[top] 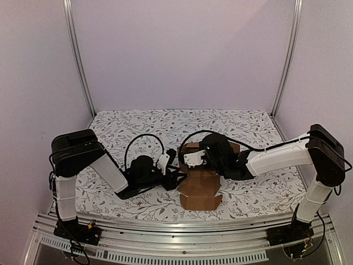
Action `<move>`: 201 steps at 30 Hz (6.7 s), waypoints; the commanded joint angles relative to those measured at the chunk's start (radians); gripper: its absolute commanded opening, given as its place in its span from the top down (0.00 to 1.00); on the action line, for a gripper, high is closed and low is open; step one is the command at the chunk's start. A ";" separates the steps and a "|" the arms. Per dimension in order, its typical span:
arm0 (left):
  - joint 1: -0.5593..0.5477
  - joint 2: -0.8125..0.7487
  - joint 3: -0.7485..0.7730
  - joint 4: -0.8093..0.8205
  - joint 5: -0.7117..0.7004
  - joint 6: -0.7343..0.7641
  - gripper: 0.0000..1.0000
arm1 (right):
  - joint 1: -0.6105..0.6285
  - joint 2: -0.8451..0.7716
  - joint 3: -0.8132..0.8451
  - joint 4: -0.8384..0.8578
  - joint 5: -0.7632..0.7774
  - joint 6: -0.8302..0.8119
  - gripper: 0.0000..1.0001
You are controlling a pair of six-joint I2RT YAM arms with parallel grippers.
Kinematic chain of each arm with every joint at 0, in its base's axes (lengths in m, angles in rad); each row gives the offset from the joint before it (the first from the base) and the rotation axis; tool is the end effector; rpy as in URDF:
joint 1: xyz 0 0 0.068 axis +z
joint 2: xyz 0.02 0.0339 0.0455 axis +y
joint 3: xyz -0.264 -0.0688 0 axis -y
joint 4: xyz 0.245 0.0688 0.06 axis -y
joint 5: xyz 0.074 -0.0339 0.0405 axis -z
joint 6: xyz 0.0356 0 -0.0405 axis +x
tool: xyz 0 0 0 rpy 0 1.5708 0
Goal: Fold the paper box
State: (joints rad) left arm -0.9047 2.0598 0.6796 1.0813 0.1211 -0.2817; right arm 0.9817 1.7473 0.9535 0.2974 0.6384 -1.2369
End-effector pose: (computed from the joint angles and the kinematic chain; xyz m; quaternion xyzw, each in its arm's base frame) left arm 0.2153 -0.2809 0.0852 0.2803 0.7534 -0.3718 0.4644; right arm 0.2238 0.2968 0.1919 -0.6589 0.5070 -0.3292 0.4476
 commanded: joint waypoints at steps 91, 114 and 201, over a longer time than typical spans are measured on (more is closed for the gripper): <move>0.201 -0.282 0.079 -0.564 0.114 0.247 0.38 | 0.215 0.019 -0.426 0.920 0.049 -0.218 1.00; 0.071 -0.282 -0.003 -0.547 0.247 0.262 0.38 | 0.213 0.161 -0.513 1.105 0.088 -0.258 1.00; -0.303 -0.764 -0.108 -0.923 -0.783 -0.363 0.41 | 0.131 0.003 -0.318 0.616 0.059 -0.084 1.00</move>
State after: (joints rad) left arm -1.0878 1.2495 0.5709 0.1322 -0.4049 -0.4999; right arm 1.1423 1.8015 0.5793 1.0435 0.7010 -1.3979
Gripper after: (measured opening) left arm 0.610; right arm 0.008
